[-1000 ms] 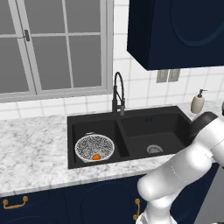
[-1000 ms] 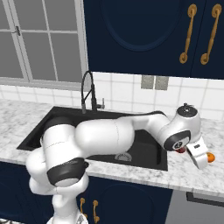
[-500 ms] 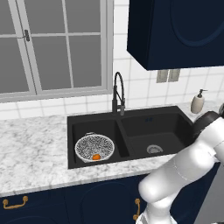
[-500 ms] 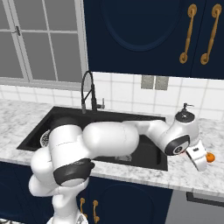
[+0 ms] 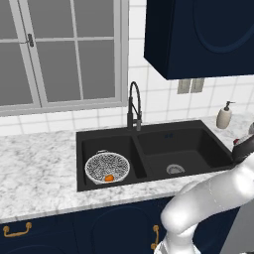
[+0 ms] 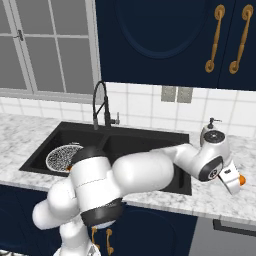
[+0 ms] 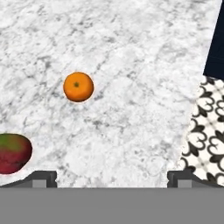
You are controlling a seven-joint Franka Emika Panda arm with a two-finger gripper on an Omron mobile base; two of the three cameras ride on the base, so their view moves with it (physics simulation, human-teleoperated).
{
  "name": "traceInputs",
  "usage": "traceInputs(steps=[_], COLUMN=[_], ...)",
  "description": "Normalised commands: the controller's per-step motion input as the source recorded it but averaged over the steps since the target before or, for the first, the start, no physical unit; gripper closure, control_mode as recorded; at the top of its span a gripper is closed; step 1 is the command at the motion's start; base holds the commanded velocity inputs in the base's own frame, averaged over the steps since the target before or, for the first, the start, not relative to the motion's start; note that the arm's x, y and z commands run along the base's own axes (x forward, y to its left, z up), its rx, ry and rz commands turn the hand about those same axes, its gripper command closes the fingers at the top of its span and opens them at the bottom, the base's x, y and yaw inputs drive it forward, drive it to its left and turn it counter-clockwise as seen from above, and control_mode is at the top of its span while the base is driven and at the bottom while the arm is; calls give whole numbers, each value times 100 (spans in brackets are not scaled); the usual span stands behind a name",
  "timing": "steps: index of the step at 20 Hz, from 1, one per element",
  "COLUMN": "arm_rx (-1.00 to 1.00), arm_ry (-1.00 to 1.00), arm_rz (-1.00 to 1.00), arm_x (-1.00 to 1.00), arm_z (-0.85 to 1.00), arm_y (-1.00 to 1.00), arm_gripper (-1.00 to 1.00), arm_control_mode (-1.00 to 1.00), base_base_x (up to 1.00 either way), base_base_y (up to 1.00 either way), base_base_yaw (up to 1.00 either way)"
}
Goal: Put the colander in the sink, put the tangerine, tangerine, mango in the colander, and turn on the sink faucet and pour water over the colander.
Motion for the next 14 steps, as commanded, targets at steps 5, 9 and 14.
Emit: traceInputs(steps=[5, 9, 14], arm_rx=[0, 0, 0], arm_ry=[0, 1, 0], arm_rz=[0, 0, 0], arm_x=[17, 0, 6], arm_z=[-10, -29, -28], arm_y=[-20, -17, -8], arm_gripper=[-100, -100, -100], arm_control_mode=[-100, -100, -100], base_base_x=[0, 0, 0], base_base_y=[0, 0, 0], base_base_yaw=[0, 0, 0])
